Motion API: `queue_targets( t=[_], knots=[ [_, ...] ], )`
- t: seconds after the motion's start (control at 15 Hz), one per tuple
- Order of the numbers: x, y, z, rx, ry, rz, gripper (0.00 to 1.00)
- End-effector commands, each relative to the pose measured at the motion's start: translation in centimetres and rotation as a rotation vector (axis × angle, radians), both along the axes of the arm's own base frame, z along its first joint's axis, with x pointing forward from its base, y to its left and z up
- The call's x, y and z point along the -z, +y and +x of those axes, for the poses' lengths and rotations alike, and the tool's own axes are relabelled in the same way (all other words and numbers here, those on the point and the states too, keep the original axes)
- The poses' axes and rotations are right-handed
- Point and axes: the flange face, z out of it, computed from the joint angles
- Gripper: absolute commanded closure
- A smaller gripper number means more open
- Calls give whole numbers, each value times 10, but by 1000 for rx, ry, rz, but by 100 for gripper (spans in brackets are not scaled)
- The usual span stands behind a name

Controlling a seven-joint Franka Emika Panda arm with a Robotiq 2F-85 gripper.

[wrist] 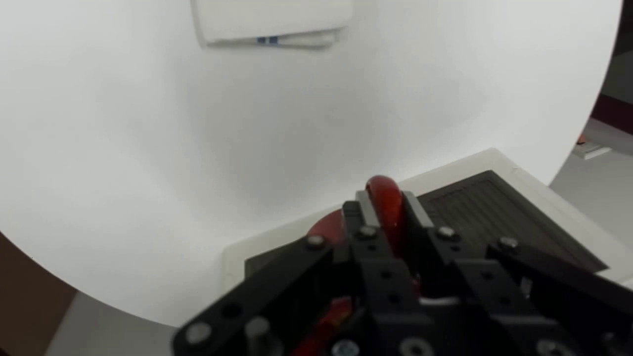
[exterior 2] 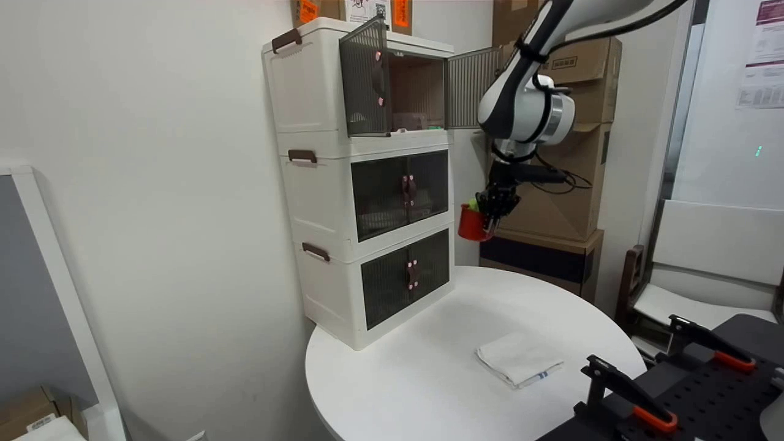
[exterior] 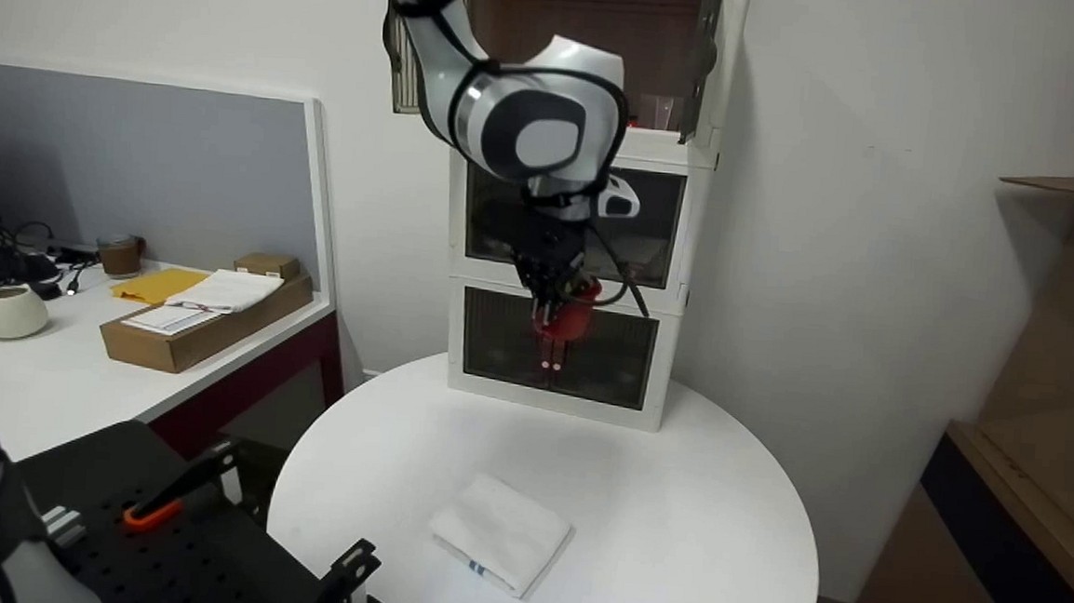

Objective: Pick up the red cup and place it at the top shelf of the cabinet

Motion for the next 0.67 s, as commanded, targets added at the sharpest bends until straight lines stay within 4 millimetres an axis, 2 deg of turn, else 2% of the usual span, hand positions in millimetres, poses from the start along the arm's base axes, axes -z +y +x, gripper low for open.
queue_targets(
  t=[0.0,0.27,0.4,0.6],
  knots=[
    [-78,44,-6,-139,-60,12,96],
    [-156,76,18,-213,-146,1,96],
    [-185,79,36,-197,-193,-2,96],
    [-212,71,64,-117,-251,25,96]
  ],
)
